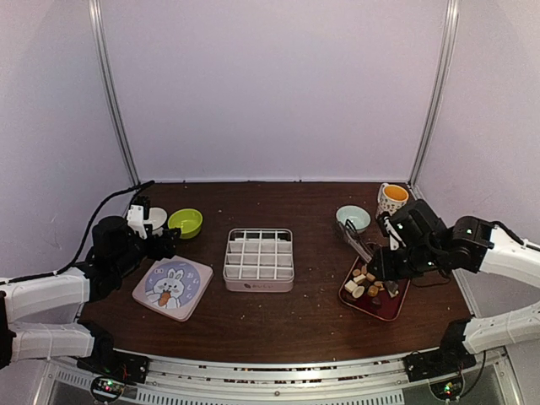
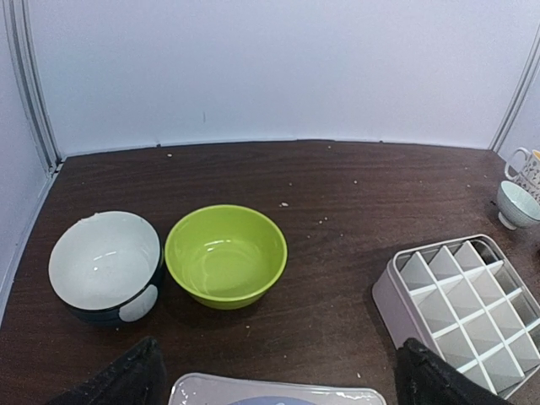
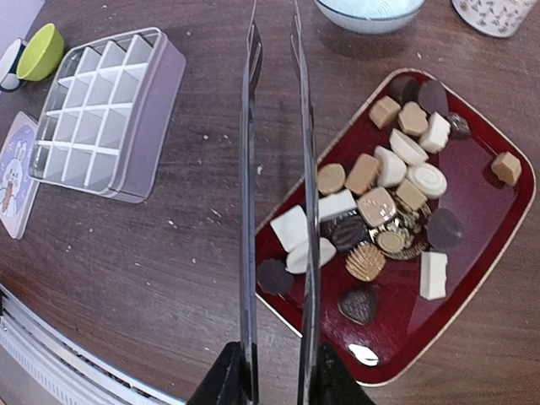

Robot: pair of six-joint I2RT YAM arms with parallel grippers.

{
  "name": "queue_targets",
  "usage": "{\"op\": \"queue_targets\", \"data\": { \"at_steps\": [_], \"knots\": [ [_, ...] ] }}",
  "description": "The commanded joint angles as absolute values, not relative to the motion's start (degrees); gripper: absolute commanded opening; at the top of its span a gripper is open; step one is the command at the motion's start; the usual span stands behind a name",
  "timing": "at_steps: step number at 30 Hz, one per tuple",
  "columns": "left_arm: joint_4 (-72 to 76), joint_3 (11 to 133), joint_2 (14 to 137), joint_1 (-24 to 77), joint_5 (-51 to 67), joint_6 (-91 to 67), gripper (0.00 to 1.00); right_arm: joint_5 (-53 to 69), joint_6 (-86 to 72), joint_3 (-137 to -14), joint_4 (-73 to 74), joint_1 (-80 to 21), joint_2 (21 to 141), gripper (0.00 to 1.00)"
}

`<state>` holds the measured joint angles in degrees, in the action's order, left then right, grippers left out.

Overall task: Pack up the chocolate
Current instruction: Pick up the fake chocolate from the plate.

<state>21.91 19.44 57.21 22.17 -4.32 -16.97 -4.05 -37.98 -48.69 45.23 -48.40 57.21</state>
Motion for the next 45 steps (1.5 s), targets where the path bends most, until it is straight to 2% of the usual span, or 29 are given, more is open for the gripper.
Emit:
{"op": "queue_targets", "data": {
  "at_steps": [1,13,21,45],
  "knots": [
    [22.7,21.5,56.7,22.0,-5.1,-16.1,0.97,-6.6,-42.4,-47.4,54.3,-48.4,53.4,0.25],
    [22.8,21.7,57.4,22.0,-4.9,-16.1,0.97,-4.8,-50.4,-44.2,69.9,-48.4,42.6,0.25],
    [22.8,21.8,57.6,21.9,-4.9,-16.1,0.97,-4.2,-53.3,-45.5,76.6,-48.4,40.3,0.26],
    [22.6,22.0,57.6,22.0,-4.9,-16.1,0.97,-3.0,-53.4,-45.3,75.2,-48.5,42.6,0.33]
  ]
}}
